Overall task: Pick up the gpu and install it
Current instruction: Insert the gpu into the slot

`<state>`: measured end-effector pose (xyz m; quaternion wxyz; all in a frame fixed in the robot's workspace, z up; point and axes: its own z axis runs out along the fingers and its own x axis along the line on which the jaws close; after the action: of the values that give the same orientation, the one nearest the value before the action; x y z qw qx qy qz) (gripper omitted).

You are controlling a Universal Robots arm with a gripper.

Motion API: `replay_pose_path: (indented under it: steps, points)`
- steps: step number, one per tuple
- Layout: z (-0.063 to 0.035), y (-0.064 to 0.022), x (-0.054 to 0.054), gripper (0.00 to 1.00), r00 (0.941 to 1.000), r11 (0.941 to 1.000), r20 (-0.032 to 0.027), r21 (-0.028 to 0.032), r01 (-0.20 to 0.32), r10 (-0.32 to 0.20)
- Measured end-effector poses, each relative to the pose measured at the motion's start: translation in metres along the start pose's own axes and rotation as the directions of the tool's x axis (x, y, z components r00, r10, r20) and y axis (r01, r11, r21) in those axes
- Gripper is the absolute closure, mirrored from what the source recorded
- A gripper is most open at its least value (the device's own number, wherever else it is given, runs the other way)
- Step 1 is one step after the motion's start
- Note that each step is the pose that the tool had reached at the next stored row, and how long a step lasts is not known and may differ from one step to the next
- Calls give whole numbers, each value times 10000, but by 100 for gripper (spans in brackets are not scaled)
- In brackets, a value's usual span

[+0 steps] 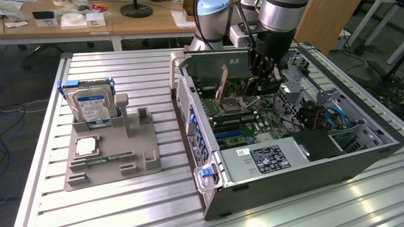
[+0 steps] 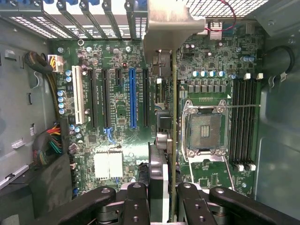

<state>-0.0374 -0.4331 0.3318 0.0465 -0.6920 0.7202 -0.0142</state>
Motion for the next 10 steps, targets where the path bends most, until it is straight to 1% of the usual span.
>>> replay_pose_path:
  steps: [10]
  points:
    - [0,0,0,72,10000,10000,0,0,1,-1]
